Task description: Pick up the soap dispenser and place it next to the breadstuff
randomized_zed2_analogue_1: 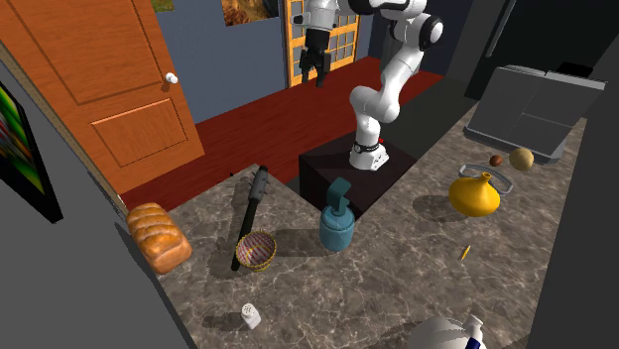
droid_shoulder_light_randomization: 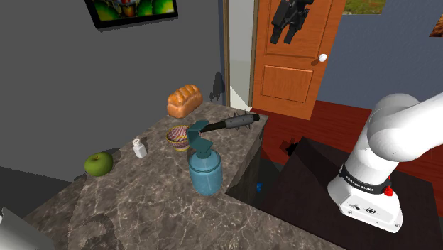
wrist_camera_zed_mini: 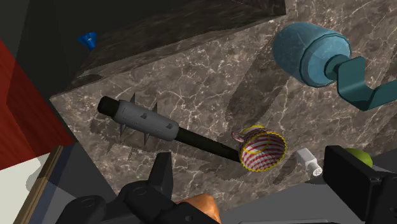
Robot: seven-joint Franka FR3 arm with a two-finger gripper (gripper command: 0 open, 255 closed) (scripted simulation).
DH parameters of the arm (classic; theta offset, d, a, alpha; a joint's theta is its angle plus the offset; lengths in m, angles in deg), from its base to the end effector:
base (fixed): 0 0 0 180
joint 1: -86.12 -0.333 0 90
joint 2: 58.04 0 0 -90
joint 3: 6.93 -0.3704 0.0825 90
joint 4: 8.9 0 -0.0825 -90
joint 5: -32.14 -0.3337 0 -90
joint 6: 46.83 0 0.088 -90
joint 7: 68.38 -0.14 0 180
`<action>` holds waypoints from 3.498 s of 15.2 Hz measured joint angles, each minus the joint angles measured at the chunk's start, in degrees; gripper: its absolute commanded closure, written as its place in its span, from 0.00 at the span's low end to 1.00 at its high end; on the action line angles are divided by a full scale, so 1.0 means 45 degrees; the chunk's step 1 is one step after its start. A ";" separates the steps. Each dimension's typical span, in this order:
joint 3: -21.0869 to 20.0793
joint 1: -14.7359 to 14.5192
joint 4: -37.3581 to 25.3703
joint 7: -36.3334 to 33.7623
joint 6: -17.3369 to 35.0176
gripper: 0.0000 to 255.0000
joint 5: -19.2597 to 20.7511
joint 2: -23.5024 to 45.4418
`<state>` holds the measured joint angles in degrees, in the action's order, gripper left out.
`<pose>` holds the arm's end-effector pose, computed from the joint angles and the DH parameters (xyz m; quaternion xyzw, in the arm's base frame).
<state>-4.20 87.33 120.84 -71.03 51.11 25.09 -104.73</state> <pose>0.2293 -0.0081 0.6579 -0.9871 0.0522 -0.1293 0.0781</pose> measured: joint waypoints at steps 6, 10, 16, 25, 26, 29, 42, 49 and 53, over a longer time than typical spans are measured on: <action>-0.0947 -0.0368 0.0941 -0.0382 0.1269 0.00 -0.0262 0.0184; -0.1912 -0.0748 0.1681 -0.0796 0.2516 0.00 -0.0504 0.0531; -0.3459 -0.1276 0.2525 -0.1502 0.4543 0.00 -0.0769 0.1495; -0.6114 -0.1604 0.2780 -0.3071 0.7591 0.00 -0.0459 0.4052; -0.6380 -0.1576 0.2782 -0.3243 0.7909 0.00 -0.0330 0.4359; -0.7372 -0.1413 0.2724 -0.4026 0.8926 0.00 0.0247 0.5441; -0.8260 -0.0730 0.2803 -0.4998 1.0720 0.00 0.1473 0.7270; -0.8262 -0.0726 0.2797 -0.5002 1.0729 1.00 0.1480 0.7275; -0.8261 -0.0726 0.2796 -0.5000 1.0727 1.00 0.1480 0.7275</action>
<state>-41.37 84.06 133.42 -93.53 99.38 31.75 -71.99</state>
